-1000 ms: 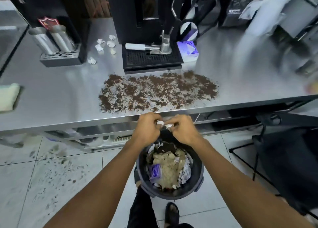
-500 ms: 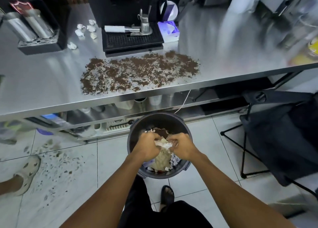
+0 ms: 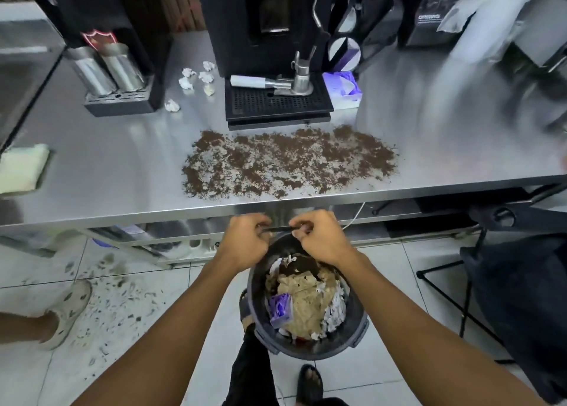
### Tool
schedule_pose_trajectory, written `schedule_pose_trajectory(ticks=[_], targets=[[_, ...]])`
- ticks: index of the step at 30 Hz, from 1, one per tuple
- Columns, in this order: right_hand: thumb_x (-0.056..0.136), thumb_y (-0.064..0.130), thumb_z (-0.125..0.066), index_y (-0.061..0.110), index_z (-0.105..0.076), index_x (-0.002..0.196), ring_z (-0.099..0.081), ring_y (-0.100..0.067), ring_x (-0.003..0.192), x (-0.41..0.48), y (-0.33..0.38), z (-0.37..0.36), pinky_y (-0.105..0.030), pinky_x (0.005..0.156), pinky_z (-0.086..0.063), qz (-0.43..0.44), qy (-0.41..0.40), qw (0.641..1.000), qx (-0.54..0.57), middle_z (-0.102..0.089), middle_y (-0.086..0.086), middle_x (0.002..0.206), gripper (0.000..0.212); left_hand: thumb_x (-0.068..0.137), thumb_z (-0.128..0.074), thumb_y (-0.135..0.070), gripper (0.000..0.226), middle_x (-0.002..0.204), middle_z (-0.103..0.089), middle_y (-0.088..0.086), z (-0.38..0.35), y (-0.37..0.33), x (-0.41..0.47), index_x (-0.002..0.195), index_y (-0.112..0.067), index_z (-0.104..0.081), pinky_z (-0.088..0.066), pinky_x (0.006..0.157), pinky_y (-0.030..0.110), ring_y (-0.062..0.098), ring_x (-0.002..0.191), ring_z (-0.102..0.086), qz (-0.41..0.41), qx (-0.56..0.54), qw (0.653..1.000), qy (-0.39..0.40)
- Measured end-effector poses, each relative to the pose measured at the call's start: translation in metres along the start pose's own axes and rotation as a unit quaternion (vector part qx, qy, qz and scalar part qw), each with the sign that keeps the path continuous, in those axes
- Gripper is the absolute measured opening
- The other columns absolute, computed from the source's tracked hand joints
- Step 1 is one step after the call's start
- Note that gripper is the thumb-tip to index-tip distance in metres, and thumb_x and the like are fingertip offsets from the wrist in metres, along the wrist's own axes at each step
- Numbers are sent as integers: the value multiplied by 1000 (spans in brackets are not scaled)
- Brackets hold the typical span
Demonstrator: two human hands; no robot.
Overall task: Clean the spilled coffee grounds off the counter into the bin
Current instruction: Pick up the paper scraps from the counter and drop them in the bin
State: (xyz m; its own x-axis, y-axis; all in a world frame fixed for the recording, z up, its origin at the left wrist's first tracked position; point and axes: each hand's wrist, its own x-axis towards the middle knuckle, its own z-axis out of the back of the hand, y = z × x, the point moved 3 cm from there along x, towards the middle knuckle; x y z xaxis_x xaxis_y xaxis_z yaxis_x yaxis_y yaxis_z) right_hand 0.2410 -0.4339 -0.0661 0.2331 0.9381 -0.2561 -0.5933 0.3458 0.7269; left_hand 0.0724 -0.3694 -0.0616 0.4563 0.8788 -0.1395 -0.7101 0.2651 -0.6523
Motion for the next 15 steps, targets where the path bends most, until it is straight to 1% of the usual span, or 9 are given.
schedule_pose_trajectory(ticks=[2,3,5,7,9,10,11,13,15], targets=[[86,5,-62,20,-75,102,-67,-9,82,36,45,5,-20,85,-54,38,-5,999,20,-75,3,89,25,83,-62,-6,27,94,-73,1,37,3,32,105,-15,-74,-53,80,25,14,80,-64,-7,-12,999,-38],[86,5,-61,20,-74,103,-67,-8,83,55,67,7,-21,83,-55,58,-8,998,25,-74,3,91,26,82,-60,-5,27,91,-74,0,57,6,49,102,-15,-74,-54,79,25,14,79,-65,-16,-13,998,-53],[88,6,-60,20,-73,107,-66,-7,86,95,106,6,-21,82,-55,91,-12,996,22,-73,6,97,27,77,-58,-4,23,78,-72,1,93,15,84,88,-17,-74,-55,73,27,16,72,-64,-33,-3,996,-77],[90,5,-57,18,-71,112,-65,-5,83,134,138,1,-15,78,-53,108,-22,994,13,-72,6,97,30,74,-57,-4,19,72,-70,0,126,29,119,76,-18,-70,-54,69,30,17,69,-63,-22,2,995,-95],[89,4,-53,14,-70,116,-62,-2,74,172,163,-5,-7,69,-48,111,-31,993,6,-71,3,89,34,75,-60,-7,16,75,-70,-2,152,48,152,77,-19,-70,-54,69,28,14,69,-62,-11,-8,994,-110],[88,5,-52,13,-70,116,-61,-3,72,190,173,-9,-8,68,-48,110,-29,994,1,-71,2,87,34,77,-63,-9,14,79,-71,-2,163,57,167,81,-20,-71,-52,71,25,12,71,-62,-9,-10,993,-116],[89,6,-53,12,-71,114,-63,-6,73,207,182,-14,-13,72,-51,110,-26,994,-5,-72,0,87,32,79,-65,-13,14,86,-72,-2,173,67,182,88,-21,-72,-49,73,22,11,73,-60,-13,-4,992,-124],[89,10,-57,13,-72,112,-66,-14,89,241,196,-25,-27,88,-54,111,-21,993,-24,-74,-2,98,27,81,-67,-18,23,101,-71,-1,188,91,213,103,-20,-71,-43,78,18,10,78,-57,-11,22,990,-136],[90,13,-61,14,-70,116,-63,-19,108,269,209,-34,-32,101,-48,107,-12,993,-50,-70,-3,117,28,81,-68,-18,28,111,-69,-1,200,113,240,109,-18,-70,-43,83,19,12,87,-59,5,29,990,-138]])
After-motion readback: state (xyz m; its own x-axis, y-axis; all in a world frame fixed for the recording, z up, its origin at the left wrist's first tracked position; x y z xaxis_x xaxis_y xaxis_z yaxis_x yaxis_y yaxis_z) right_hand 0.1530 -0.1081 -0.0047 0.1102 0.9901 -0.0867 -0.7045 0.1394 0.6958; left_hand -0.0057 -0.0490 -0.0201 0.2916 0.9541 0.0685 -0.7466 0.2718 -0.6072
